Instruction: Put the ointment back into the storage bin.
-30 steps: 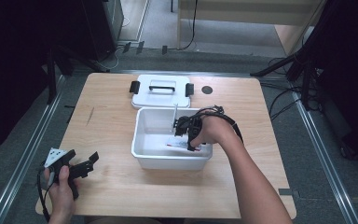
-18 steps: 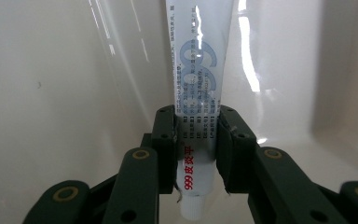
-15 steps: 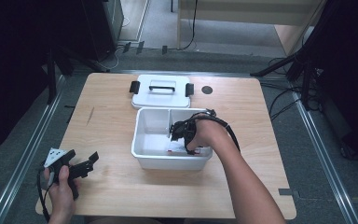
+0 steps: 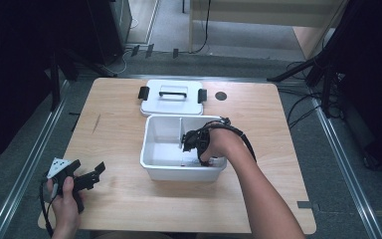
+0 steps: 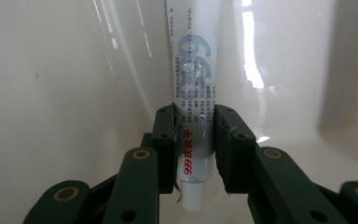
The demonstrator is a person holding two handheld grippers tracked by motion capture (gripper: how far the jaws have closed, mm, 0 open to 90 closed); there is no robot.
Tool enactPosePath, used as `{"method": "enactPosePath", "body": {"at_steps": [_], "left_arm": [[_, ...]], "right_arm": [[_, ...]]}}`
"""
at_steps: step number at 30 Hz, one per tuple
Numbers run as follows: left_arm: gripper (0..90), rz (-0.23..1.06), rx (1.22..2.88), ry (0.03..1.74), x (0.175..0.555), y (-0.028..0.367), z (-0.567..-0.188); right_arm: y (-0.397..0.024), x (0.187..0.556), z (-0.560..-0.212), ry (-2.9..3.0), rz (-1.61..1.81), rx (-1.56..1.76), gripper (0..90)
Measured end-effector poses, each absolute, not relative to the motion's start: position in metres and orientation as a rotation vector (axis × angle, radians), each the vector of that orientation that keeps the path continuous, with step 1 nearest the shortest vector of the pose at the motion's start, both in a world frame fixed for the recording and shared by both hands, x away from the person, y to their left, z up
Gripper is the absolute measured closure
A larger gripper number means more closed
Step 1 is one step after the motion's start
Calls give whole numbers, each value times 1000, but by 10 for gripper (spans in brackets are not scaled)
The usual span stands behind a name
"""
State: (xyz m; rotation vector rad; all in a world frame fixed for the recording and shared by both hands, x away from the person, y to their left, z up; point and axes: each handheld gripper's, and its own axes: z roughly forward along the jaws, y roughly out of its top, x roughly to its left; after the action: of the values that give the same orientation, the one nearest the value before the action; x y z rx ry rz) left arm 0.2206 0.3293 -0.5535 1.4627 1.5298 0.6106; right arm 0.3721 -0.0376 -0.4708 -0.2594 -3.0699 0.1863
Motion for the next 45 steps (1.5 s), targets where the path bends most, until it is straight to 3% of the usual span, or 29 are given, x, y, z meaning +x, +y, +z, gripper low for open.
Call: {"method": "enactPosePath", "body": {"at_steps": [16,19,23,30,36,45], "left_arm": [[0,614,1460,1530,221,329,-554],[0,615,1462,1532,221,329,-553],[0,614,1464,1532,221,329,-553],[0,618,1465,1534,221,329,-553],[0,619,1466,1534,221,329,-553],[0,621,1465,1535,221,328,-553]], "right_arm": [[-49,367,-432,-3117,13,-311,631],[-57,366,-410,-3131,-73,-340,701],[-64,363,-395,-3125,-111,-366,724],[-89,355,-358,-3157,-251,-455,672],[-113,353,-345,-3169,-295,-540,630],[-154,350,-340,-3180,-418,-731,496]]}}
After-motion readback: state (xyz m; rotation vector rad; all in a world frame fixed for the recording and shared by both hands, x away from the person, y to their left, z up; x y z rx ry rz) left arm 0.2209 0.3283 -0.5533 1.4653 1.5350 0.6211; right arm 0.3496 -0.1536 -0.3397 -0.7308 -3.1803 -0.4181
